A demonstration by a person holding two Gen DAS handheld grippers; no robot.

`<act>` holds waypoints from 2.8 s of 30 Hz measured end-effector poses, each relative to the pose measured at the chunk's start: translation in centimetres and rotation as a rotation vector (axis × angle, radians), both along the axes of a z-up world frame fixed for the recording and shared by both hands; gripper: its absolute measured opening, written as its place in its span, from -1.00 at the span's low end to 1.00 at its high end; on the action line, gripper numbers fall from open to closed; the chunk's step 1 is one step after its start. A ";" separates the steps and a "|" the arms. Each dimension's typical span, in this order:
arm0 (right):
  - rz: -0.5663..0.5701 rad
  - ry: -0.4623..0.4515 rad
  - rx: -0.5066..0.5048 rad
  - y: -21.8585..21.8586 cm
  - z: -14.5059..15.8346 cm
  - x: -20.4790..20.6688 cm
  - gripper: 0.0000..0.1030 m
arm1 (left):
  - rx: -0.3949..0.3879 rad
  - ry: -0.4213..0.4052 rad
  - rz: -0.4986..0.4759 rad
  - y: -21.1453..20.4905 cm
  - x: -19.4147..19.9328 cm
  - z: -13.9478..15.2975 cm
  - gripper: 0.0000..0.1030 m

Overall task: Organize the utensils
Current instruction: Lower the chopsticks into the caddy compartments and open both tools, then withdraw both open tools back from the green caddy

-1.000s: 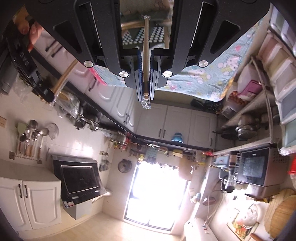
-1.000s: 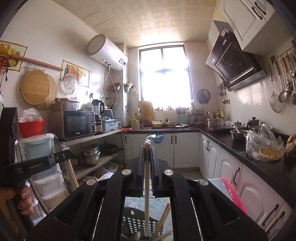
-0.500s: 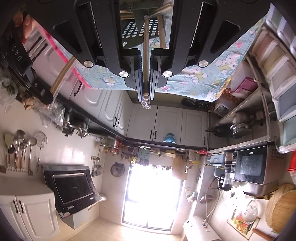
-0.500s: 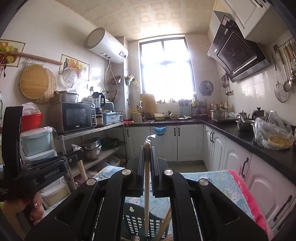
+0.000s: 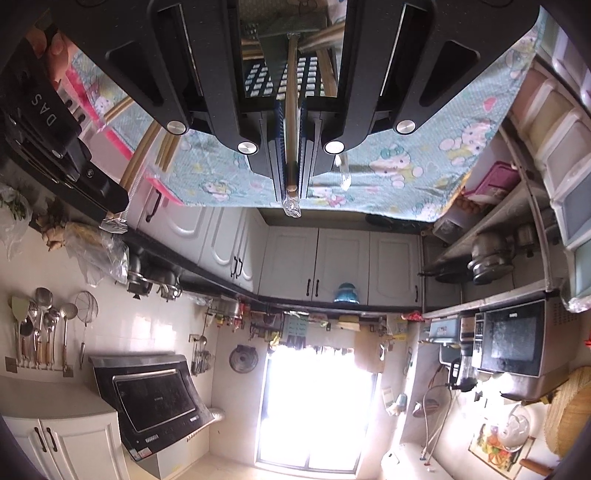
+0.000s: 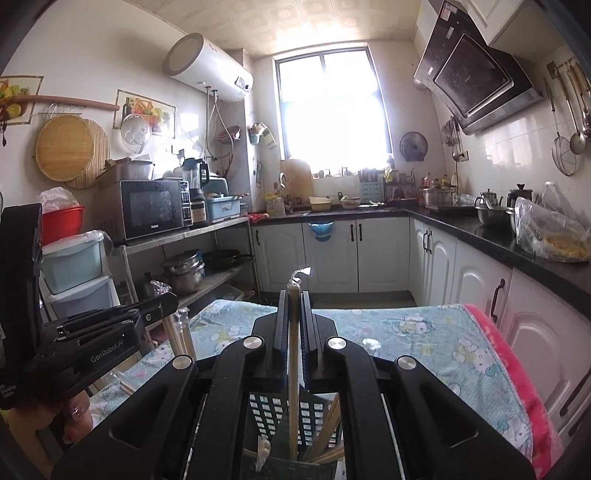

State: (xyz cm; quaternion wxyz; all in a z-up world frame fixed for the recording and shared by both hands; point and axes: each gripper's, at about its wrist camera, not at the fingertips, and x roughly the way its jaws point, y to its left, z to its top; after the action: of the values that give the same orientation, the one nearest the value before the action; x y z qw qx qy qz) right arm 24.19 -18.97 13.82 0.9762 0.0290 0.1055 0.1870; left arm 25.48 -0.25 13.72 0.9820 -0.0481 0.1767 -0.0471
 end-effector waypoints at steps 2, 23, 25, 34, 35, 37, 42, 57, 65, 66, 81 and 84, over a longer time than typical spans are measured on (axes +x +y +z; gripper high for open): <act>0.000 0.013 -0.003 -0.2 -0.4 -0.1 -0.88 | 0.003 0.012 -0.010 -0.2 -0.1 -0.4 -0.93; 0.013 0.139 0.012 -1.5 -1.9 -1.0 -0.70 | -0.002 0.133 -0.058 -0.2 -1.6 -2.5 -0.91; 0.013 0.142 0.015 -1.7 -1.8 -1.2 -0.61 | -0.005 0.142 -0.064 -0.1 -1.7 -2.5 -0.84; 0.024 0.156 0.007 -1.8 -1.6 -2.2 -0.48 | -0.018 0.166 -0.082 0.2 -2.7 -2.3 -0.29; 0.027 0.157 0.003 -1.7 -1.5 -2.5 -0.46 | -0.017 0.166 -0.083 0.2 -2.9 -2.3 -0.27; 0.032 0.160 0.000 -1.7 -1.4 -2.8 -0.41 | -0.013 0.166 -0.085 0.2 -3.2 -2.2 -0.19; 0.041 0.156 -0.010 -1.8 -1.1 -3.9 -0.28 | -0.027 0.167 -0.097 0.3 -4.3 -2.2 0.10; 0.049 0.178 -0.041 -2.2 -1.9 -8.4 0.14 | -0.049 0.181 -0.113 0.5 -8.1 -2.8 0.77; 0.036 0.182 -0.038 -2.3 -3.0 -10.9 0.42 | -0.054 0.182 -0.117 0.5 -10.4 -3.6 0.79; 0.032 0.180 -0.045 -2.3 -3.1 -11.2 0.44 | -0.055 0.183 -0.119 0.5 -10.7 -3.8 0.79; 0.010 0.204 -0.052 -2.2 -6.7 -14.3 0.67 | -0.074 0.222 -0.110 0.6 -13.2 -8.3 0.79; 0.007 0.219 -0.050 -2.2 -7.8 -14.7 0.67 | -0.071 0.229 -0.110 0.5 -13.6 -9.3 0.79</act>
State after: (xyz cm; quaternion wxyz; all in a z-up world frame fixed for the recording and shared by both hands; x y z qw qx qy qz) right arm 9.53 -21.15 6.03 0.9587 0.0245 0.2161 0.1833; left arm 11.86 0.25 4.39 0.9490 -0.0781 0.2881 -0.1013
